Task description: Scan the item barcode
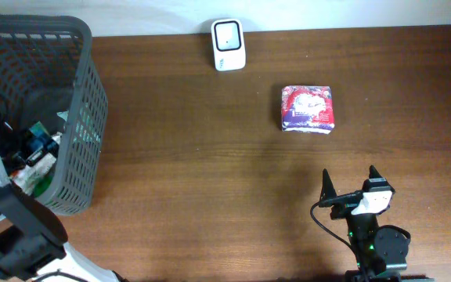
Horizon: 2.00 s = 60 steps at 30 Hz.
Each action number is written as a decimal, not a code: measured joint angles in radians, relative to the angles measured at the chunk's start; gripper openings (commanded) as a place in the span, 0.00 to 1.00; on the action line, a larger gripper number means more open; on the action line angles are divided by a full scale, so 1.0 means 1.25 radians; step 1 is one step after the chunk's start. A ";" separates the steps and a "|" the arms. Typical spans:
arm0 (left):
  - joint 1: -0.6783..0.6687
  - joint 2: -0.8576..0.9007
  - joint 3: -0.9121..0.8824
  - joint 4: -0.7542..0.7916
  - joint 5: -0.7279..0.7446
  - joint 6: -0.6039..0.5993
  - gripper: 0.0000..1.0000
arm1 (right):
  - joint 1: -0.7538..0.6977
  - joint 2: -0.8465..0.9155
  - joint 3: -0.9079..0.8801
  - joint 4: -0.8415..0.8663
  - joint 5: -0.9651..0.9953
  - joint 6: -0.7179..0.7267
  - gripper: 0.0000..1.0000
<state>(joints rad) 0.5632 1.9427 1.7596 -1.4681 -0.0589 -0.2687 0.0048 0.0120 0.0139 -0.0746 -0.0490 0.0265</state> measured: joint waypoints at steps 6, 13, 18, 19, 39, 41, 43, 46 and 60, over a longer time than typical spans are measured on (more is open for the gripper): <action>0.000 0.029 -0.051 -0.011 0.003 0.039 0.99 | 0.000 0.000 0.000 0.000 0.000 -0.001 0.99; 0.000 0.029 -0.086 -0.019 0.003 0.039 0.99 | 0.000 0.000 0.000 0.000 0.000 0.000 0.99; 0.000 0.029 -0.147 0.027 0.003 0.033 1.00 | 0.000 0.000 0.000 0.000 0.000 0.000 0.99; 0.000 0.030 -0.159 0.037 0.003 0.033 0.95 | 0.000 0.000 0.000 0.000 0.000 -0.001 0.99; 0.000 0.040 -0.025 -0.030 0.065 0.030 0.58 | 0.000 0.000 0.000 0.000 0.000 0.000 0.99; 0.000 0.039 0.051 -0.063 0.068 0.030 0.58 | 0.000 0.000 0.000 0.000 0.000 0.000 0.99; 0.000 0.040 0.157 -0.104 0.069 0.030 0.59 | 0.000 0.000 0.000 0.000 0.000 0.000 0.99; 0.000 0.040 0.301 -0.156 0.070 0.030 0.61 | 0.000 0.000 0.000 0.000 0.000 0.000 0.99; 0.000 -0.031 0.665 -0.154 0.330 0.030 0.62 | 0.000 0.000 0.000 0.000 0.000 0.000 0.99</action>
<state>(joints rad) 0.5632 1.9038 2.5904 -1.6608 0.3531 -0.2314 0.0048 0.0120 0.0139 -0.0746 -0.0490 0.0265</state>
